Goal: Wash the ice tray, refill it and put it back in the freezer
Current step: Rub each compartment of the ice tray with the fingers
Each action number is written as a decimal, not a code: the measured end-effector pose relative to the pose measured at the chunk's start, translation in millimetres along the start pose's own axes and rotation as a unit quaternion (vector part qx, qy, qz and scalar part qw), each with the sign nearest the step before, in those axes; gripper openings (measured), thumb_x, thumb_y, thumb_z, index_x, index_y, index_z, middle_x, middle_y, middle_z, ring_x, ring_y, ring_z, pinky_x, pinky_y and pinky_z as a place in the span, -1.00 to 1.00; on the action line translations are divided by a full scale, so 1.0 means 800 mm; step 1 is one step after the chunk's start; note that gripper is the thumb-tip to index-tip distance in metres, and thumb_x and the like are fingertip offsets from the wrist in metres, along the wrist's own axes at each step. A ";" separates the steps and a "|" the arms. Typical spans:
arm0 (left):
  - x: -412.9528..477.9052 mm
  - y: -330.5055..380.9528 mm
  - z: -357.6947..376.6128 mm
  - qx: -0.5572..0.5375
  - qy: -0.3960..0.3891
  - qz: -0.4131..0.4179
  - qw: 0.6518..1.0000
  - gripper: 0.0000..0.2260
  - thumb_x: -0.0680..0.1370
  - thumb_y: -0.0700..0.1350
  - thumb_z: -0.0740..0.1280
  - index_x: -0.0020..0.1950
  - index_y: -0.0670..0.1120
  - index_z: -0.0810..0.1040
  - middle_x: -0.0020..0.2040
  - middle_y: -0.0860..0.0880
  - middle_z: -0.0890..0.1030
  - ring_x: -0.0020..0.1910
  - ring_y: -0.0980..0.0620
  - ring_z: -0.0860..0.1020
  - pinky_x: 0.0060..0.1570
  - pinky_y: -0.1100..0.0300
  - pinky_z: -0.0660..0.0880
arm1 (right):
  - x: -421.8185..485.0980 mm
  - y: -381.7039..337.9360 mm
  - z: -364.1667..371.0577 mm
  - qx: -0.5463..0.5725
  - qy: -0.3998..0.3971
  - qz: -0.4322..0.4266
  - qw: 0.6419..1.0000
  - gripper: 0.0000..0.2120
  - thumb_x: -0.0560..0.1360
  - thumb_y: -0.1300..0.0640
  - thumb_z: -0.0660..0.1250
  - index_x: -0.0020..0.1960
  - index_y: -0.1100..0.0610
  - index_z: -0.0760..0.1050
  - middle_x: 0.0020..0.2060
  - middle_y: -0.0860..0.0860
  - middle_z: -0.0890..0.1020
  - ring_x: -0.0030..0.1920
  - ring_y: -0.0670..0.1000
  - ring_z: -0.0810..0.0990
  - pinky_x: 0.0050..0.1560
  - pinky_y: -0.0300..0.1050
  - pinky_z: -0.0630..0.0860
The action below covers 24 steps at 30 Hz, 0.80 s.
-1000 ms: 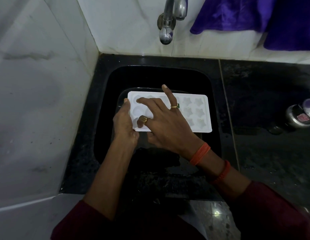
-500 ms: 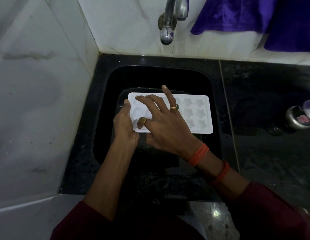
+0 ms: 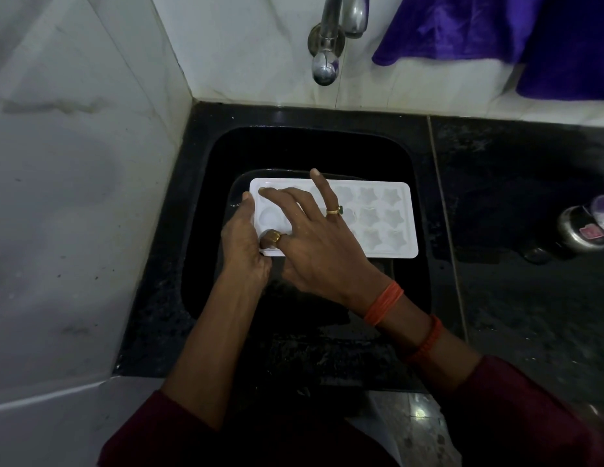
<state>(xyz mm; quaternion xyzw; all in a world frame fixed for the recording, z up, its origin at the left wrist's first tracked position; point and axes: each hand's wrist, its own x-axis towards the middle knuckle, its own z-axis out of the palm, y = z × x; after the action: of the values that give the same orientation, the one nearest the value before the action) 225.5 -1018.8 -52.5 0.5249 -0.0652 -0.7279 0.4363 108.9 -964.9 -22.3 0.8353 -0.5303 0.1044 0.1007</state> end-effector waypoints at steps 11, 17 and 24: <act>-0.005 -0.003 0.006 -0.003 -0.015 -0.009 1.000 -0.64 0.64 0.12 0.32 0.07 -0.18 0.64 -0.09 -0.18 0.73 -0.28 -0.11 0.74 -0.42 0.06 0.63 | -0.001 0.003 0.001 0.003 0.009 -0.004 1.000 -0.81 0.46 -0.01 0.34 0.01 -0.06 0.69 0.47 0.10 0.40 0.42 0.14 0.40 0.55 0.34 -0.10; -0.003 -0.002 0.004 0.012 -0.012 -0.003 1.000 -0.61 0.63 0.14 0.33 0.16 -0.18 0.64 0.04 -0.21 0.73 -0.20 -0.14 0.75 -0.35 0.02 0.65 | -0.002 0.001 0.002 0.008 0.011 -0.001 1.000 -0.80 0.48 -0.03 0.33 0.00 -0.05 0.68 0.49 0.13 0.39 0.43 0.17 0.39 0.55 0.33 -0.11; 0.013 -0.007 -0.009 0.058 -0.007 0.022 0.998 -0.55 0.62 0.25 0.29 0.14 -0.12 0.68 0.12 -0.26 0.69 0.17 -0.21 0.65 0.26 -0.28 0.53 | 0.000 0.006 -0.006 -0.023 0.013 -0.006 1.000 -0.82 0.48 -0.07 0.30 -0.03 -0.06 0.64 0.58 0.17 0.19 0.55 0.20 0.23 0.54 0.33 -0.21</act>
<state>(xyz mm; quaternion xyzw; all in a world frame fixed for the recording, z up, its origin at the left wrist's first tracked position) 227.5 -1019.8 -66.3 0.5425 -0.1218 -0.7171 0.4202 104.6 -965.6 -17.2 0.8345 -0.5264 0.1023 0.1270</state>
